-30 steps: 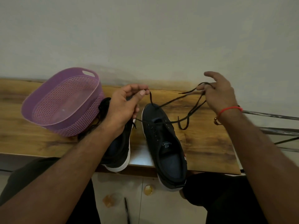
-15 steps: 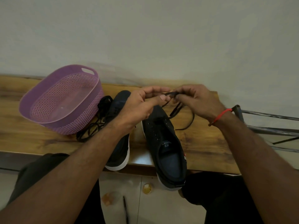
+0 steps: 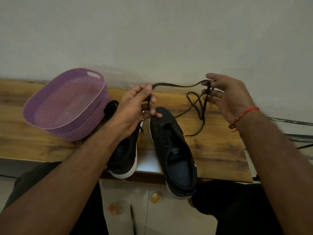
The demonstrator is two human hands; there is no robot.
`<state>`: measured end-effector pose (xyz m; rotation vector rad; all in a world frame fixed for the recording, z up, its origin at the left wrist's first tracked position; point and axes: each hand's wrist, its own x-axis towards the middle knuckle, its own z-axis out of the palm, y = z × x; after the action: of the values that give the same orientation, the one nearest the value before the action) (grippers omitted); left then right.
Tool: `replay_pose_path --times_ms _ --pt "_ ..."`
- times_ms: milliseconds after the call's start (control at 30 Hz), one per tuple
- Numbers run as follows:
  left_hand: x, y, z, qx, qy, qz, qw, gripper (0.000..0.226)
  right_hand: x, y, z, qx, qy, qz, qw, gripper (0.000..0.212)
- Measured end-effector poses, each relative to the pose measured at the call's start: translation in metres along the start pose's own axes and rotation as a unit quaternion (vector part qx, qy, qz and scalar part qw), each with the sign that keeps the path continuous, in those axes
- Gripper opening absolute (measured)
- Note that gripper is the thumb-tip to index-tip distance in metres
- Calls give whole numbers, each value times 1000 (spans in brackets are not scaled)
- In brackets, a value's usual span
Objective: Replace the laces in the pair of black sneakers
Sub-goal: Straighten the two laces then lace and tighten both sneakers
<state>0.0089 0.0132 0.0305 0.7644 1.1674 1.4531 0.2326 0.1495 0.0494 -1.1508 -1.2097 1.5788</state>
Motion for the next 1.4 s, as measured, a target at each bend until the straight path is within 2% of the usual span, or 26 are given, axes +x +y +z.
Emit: replay_pose_path --times_ms 133,233,300,367,433,467,533,567,633,667,700,767,800,867,933,967,1033,1100,1200,1267,1300,1367,1400 --pt "2 0 -5 21 28 6 999 25 -2 3 1 -21 -6 5 1000 23" --pt "1 -4 -2 60 22 15 998 25 -5 5 4 -50 -31 8 998 33" --pt "1 -6 -1 64 24 17 998 27 -7 3 8 -25 -26 4 999 44" --pt "-1 -7 1 62 16 22 998 29 -11 1 12 -7 -14 26 1000 38" --pt "-4 -7 5 59 -19 20 998 31 -17 3 17 -30 -40 79 996 20" --pt "-6 -8 8 52 -49 12 997 31 -20 6 19 -52 -74 114 989 19" --pt "-10 -9 15 48 -123 -13 991 34 -24 14 26 -89 -148 176 969 34" --pt "-12 -10 18 58 -157 -27 986 36 -26 18 31 -83 -178 185 963 34" --pt "-16 -14 22 83 -212 -60 972 35 -30 23 40 -11 -210 160 965 15" --pt "-17 -15 24 91 -227 -78 966 34 -30 22 43 48 -198 146 968 5" --pt "-19 -15 27 96 -229 -97 964 33 -31 21 44 99 -175 138 970 9" --pt "-18 -17 29 84 -185 -141 969 38 -28 17 40 154 -162 131 966 16" --pt "-16 -19 28 67 -149 -162 973 45 -29 13 38 148 -181 130 964 17" --pt "-11 -24 24 27 -111 -198 973 69 -33 7 35 82 -258 131 954 16" --pt "-7 -27 22 -31 -130 -211 968 88 -40 6 35 0 -354 137 925 15" --pt "-6 -28 23 -65 -122 -199 970 88 -43 6 36 -30 -392 144 908 14" --pt "-3 -27 22 -122 -50 -159 978 62 -45 5 36 -59 -432 157 886 14" --pt "2 -26 17 -132 56 -122 982 30 -42 2 33 -73 -419 161 891 14" --pt "7 -23 6 -20 149 -64 987 24 -36 5 28 -65 -316 157 933 12" --pt "6 -19 6 40 158 -40 986 25 -29 11 31 16 -183 134 974 12" --pt "4 -17 6 31 149 -45 987 26 -26 13 32 77 -117 119 983 14" --pt "2 -11 8 -20 135 -63 989 27 -19 16 31 172 -14 96 980 18" --pt "1 -10 7 -25 137 -59 988 27 -16 17 30 181 21 93 979 20"
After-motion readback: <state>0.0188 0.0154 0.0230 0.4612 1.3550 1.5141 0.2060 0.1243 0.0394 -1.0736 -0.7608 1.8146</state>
